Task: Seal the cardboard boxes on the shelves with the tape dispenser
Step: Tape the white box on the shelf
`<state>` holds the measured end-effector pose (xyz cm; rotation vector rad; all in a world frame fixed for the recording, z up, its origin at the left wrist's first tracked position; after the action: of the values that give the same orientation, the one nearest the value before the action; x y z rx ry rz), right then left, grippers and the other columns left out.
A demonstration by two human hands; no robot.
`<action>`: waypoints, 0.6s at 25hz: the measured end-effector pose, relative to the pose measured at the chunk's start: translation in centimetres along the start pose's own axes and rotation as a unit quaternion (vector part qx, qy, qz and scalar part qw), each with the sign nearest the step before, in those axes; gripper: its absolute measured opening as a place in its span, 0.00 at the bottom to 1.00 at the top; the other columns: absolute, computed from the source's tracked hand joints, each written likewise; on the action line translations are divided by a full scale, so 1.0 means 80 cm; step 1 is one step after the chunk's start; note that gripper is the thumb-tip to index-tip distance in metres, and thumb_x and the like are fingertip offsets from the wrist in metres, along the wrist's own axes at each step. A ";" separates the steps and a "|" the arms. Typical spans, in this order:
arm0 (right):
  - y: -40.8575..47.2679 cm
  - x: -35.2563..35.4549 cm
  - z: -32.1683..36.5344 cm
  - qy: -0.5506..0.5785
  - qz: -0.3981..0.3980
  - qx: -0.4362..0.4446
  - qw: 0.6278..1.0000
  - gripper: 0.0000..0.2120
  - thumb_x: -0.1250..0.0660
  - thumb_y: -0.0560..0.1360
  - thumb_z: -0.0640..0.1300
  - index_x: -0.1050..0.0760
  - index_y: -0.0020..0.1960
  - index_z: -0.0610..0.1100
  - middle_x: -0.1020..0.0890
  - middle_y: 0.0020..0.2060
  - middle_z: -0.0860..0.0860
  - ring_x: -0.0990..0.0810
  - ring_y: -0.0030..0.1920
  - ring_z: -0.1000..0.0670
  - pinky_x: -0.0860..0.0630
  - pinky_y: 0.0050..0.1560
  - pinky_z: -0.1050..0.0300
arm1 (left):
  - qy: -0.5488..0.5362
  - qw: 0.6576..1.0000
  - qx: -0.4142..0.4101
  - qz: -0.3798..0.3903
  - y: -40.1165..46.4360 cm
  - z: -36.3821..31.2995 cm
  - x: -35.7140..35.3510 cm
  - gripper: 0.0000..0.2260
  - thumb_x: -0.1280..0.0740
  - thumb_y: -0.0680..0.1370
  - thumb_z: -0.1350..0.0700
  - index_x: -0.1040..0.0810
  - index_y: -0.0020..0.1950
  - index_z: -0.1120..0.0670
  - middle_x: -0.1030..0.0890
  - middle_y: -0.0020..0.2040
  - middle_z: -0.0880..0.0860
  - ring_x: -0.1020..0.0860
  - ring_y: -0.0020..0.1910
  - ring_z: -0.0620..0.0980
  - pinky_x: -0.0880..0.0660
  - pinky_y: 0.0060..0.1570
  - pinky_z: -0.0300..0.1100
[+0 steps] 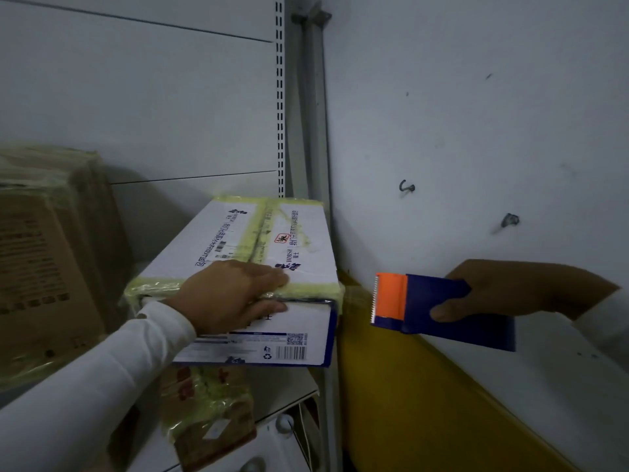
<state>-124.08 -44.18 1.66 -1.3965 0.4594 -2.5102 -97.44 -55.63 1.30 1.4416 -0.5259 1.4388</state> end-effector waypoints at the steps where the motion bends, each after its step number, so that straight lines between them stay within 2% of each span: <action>1: 0.007 -0.001 0.001 -0.010 -0.014 -0.009 1.000 0.19 0.29 0.70 0.62 0.22 0.38 0.45 0.19 0.32 0.52 0.22 0.30 0.55 0.29 0.35 0.62 | -0.003 1.000 0.004 -0.003 0.001 -0.001 0.002 0.30 0.51 0.76 0.32 0.28 0.68 0.46 0.23 0.65 0.47 0.21 0.57 0.52 0.24 0.56 0.46; 4: 0.036 -0.008 0.013 -0.064 -0.039 -0.032 0.997 0.19 0.29 0.73 0.60 0.25 0.39 0.45 0.19 0.34 0.51 0.22 0.32 0.55 0.29 0.32 0.64 | -0.014 1.000 0.005 -0.003 0.001 -0.003 0.002 0.30 0.52 0.76 0.31 0.27 0.68 0.46 0.23 0.65 0.46 0.21 0.58 0.51 0.24 0.57 0.45; 6: 0.050 -0.007 0.027 -0.130 -0.074 -0.034 0.988 0.21 0.30 0.71 0.64 0.29 0.38 0.47 0.22 0.34 0.51 0.24 0.32 0.55 0.31 0.30 0.64 | -0.017 1.000 0.008 0.012 0.003 -0.002 -0.002 0.30 0.53 0.76 0.32 0.27 0.68 0.45 0.24 0.66 0.46 0.22 0.59 0.51 0.25 0.59 0.45; 8: 0.057 -0.001 0.032 -0.269 -0.148 -0.046 0.951 0.24 0.31 0.69 0.68 0.30 0.40 0.47 0.26 0.33 0.54 0.26 0.32 0.54 0.33 0.29 0.61 | -0.019 0.999 0.015 0.021 0.003 0.000 -0.002 0.31 0.54 0.76 0.31 0.28 0.69 0.45 0.24 0.66 0.46 0.22 0.60 0.50 0.27 0.60 0.44; 9: 0.058 -0.003 0.029 -0.341 -0.172 -0.058 0.922 0.25 0.32 0.69 0.68 0.30 0.43 0.46 0.27 0.34 0.55 0.26 0.33 0.53 0.33 0.31 0.59 | -0.023 0.999 0.019 0.022 0.002 0.001 0.000 0.32 0.55 0.75 0.31 0.28 0.69 0.45 0.24 0.66 0.46 0.23 0.61 0.50 0.28 0.61 0.44; 10: 0.060 -0.010 0.016 -0.366 -0.173 -0.076 0.911 0.25 0.32 0.69 0.68 0.29 0.45 0.46 0.28 0.34 0.55 0.26 0.34 0.52 0.33 0.33 0.59 | -0.026 0.999 0.023 0.028 -0.002 0.001 0.001 0.33 0.56 0.75 0.29 0.28 0.69 0.45 0.25 0.66 0.45 0.23 0.62 0.49 0.29 0.62 0.43; 13: 0.062 -0.030 -0.037 -0.262 -0.147 -0.121 0.946 0.27 0.33 0.69 0.71 0.34 0.39 0.47 0.28 0.34 0.54 0.28 0.32 0.53 0.35 0.29 0.59 | -0.024 0.995 0.079 0.062 -0.010 0.008 0.006 0.41 0.60 0.68 0.22 0.31 0.70 0.42 0.25 0.67 0.45 0.25 0.63 0.49 0.31 0.63 0.44; 15: 0.059 -0.020 -0.041 -0.198 -0.196 -0.104 0.955 0.27 0.33 0.69 0.71 0.37 0.35 0.48 0.29 0.30 0.53 0.30 0.27 0.55 0.37 0.26 0.60 | 0.013 0.989 0.132 0.060 0.001 -0.003 0.012 0.45 0.60 0.64 0.19 0.34 0.70 0.44 0.23 0.65 0.48 0.24 0.60 0.53 0.30 0.61 0.46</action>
<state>-125.80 -47.44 -3.02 -2.2067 0.4044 -2.4116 -97.45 -55.17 2.16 1.6176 -0.4235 1.6691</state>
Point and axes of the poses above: each hand's wrist, its own y-axis towards the middle knuckle, its own x-axis out of the back of the hand, z = x × y, the point moved 9 cm from there along y, towards the middle knuckle
